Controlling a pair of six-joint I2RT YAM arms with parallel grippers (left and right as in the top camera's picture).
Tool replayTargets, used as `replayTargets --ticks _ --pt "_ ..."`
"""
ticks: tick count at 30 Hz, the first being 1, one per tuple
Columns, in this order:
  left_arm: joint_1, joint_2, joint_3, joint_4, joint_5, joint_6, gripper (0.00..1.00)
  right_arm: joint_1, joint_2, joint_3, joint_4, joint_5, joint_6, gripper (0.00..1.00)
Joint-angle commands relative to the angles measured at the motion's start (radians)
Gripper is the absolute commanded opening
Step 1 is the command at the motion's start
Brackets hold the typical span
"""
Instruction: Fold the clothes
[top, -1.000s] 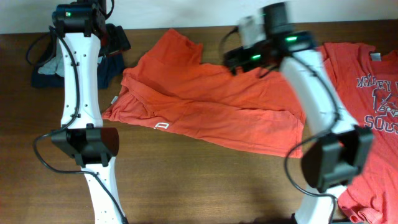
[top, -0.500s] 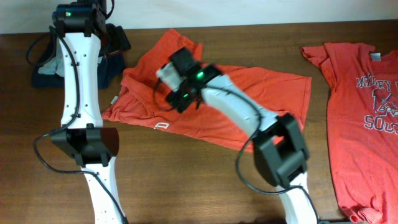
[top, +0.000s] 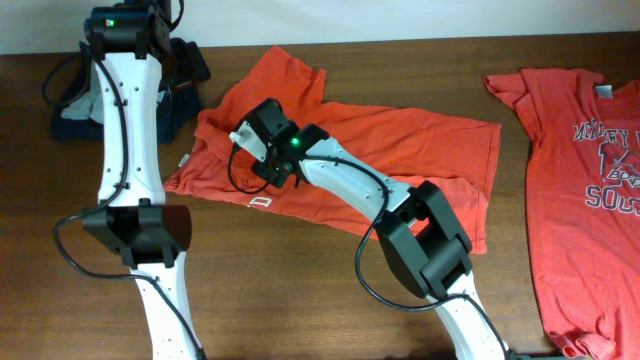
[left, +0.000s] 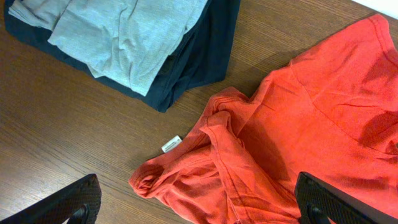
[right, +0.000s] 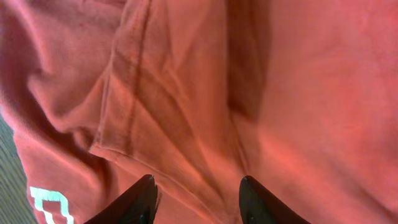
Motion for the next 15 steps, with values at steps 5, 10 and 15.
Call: replayTargets --ticks 5,10,15 --pt "0.001 -0.004 0.002 0.001 0.007 -0.002 0.99 0.046 0.023 0.000 -0.002 -0.049 0.003 0.45" --pt "0.001 -0.004 0.002 0.001 0.007 -0.002 0.99 0.057 0.023 0.000 -0.014 -0.065 0.055 0.45" --pt "0.001 -0.004 0.002 0.001 0.007 -0.002 0.99 0.058 0.027 -0.015 -0.011 -0.072 0.055 0.45"
